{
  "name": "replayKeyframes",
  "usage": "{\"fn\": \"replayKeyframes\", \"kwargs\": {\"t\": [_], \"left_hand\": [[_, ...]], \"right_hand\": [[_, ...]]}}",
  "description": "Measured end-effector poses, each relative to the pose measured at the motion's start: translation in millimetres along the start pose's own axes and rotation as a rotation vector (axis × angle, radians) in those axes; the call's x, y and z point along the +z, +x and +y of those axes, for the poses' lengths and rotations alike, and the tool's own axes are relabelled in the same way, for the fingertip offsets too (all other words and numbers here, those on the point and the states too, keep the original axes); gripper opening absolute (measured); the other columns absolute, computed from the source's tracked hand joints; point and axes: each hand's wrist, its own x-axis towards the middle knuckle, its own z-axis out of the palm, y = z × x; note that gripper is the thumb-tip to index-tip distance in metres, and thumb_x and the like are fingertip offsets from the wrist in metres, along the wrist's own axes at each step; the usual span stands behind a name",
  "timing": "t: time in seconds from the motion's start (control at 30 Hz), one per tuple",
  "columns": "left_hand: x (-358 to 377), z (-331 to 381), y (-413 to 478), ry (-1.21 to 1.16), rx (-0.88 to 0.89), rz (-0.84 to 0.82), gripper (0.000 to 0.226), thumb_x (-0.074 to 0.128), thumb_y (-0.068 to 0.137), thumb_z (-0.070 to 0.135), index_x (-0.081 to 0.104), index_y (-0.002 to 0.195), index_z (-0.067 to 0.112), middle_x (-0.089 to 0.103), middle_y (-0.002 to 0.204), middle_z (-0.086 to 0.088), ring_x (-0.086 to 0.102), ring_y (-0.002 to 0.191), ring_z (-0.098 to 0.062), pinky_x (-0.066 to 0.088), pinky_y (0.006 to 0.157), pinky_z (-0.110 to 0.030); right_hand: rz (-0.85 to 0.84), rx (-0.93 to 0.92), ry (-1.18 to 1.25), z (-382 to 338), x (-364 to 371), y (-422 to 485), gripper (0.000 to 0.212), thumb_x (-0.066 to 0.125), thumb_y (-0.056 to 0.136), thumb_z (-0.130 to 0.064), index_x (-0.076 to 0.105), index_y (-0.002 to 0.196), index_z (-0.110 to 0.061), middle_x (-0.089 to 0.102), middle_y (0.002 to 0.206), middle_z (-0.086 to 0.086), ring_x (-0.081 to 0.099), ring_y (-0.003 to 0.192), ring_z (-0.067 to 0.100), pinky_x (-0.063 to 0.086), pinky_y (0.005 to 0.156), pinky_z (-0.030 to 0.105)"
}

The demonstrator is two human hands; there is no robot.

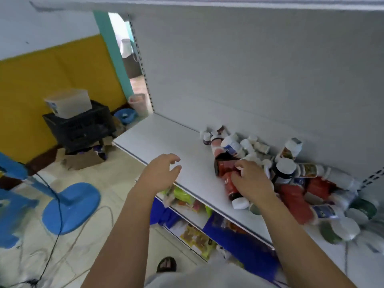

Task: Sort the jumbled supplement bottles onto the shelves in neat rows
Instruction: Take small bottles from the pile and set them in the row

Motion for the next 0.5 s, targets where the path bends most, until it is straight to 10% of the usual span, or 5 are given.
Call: {"fn": "replayKeyframes", "kwargs": {"t": [0.37, 0.5], "left_hand": [[-23.2, -53.6, 163.0, 0.089, 0.239, -0.308, 0.04, 0.053, 0.097, 0.032, 0.053, 0.135, 0.019, 0.055, 0.131, -0.007, 0.056, 0.115, -0.022, 0.043, 0.097, -0.03], [-0.4, -44.2, 212.9, 0.075, 0.326, -0.312, 0.046, 0.054, 0.097, 0.027, 0.045, 0.141, 0.018, 0.044, 0.143, -0.007, 0.054, 0.121, -0.024, 0.042, 0.099, -0.031]], "right_hand": [[0.142, 0.303, -0.007, -59.2, 58.0, 78.2, 0.02, 0.051, 0.09, -0.029, 0.059, 0.102, -0.015, 0.06, 0.095, 0.002, 0.06, 0.091, 0.025, 0.04, 0.069, 0.03], [0.164, 0.208, 0.036, -74.7, 63.6, 117.7, 0.03, 0.052, 0.088, -0.017, 0.058, 0.117, -0.013, 0.059, 0.113, 0.005, 0.057, 0.104, 0.025, 0.046, 0.085, 0.034]]}}
